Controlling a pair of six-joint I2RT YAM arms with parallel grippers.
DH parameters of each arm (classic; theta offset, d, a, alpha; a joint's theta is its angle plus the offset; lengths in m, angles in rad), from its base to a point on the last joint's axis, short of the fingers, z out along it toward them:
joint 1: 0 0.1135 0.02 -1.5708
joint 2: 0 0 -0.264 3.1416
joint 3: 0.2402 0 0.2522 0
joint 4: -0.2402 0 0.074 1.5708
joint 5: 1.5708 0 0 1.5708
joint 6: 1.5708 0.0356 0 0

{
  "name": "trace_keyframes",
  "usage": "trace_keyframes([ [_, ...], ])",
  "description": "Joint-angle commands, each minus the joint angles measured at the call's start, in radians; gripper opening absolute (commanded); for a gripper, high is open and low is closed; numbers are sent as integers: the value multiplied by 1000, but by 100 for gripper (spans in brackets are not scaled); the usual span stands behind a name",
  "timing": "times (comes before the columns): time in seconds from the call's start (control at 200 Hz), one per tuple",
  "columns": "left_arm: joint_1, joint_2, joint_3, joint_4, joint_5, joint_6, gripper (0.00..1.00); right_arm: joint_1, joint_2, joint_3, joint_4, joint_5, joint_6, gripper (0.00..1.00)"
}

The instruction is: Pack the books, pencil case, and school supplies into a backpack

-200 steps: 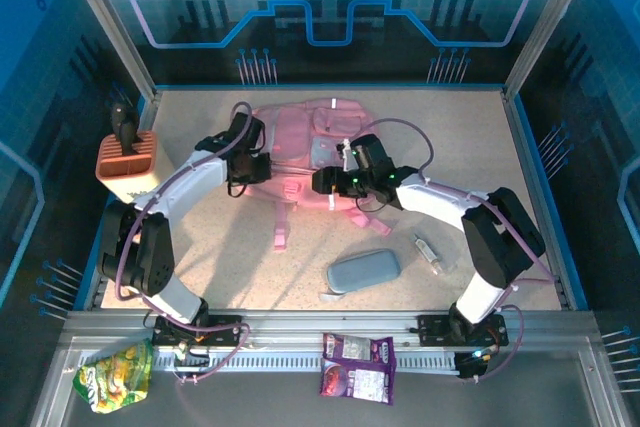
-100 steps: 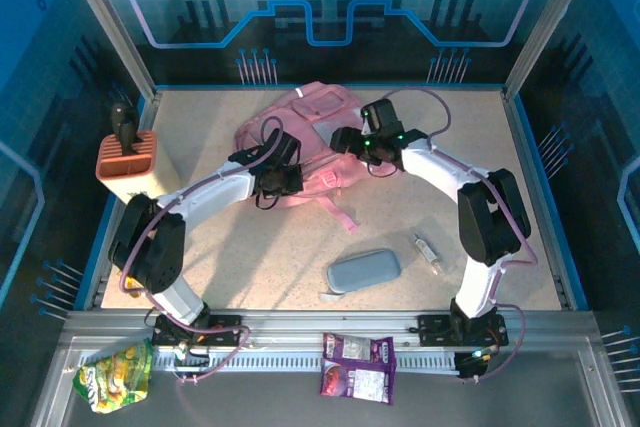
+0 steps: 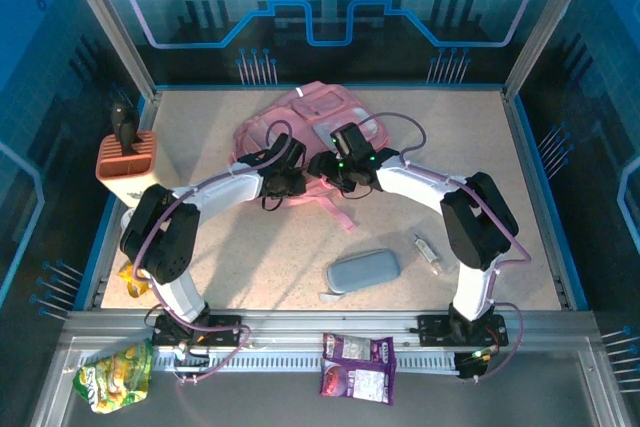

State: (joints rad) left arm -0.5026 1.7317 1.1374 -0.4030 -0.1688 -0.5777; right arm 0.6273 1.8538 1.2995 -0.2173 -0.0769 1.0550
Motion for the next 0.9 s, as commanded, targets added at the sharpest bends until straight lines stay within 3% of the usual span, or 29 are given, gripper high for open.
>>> trace_keyframes([
  [0.0, -6, 30, -22, 110, -58, 9, 25, -3, -10, -1, 21, 25, 26, 61],
  [0.155, -12, 45, -19, 127, -69, 14, 17, -6, -23, -24, 38, 37, 59, 58],
  [0.29, -18, 29, -24, 106, -103, 25, 0, -3, -12, -22, 50, 39, 105, 56],
  [0.455, -19, -77, -54, 96, -97, 32, 0, 8, -2, -20, 96, 55, 143, 48],
  [0.695, -19, -203, -123, 130, -16, 38, 0, 31, 25, -23, 169, 79, 193, 47],
  [0.895, -39, -213, -127, 98, -18, 61, 0, 27, 30, -11, 181, 126, 143, 30],
])
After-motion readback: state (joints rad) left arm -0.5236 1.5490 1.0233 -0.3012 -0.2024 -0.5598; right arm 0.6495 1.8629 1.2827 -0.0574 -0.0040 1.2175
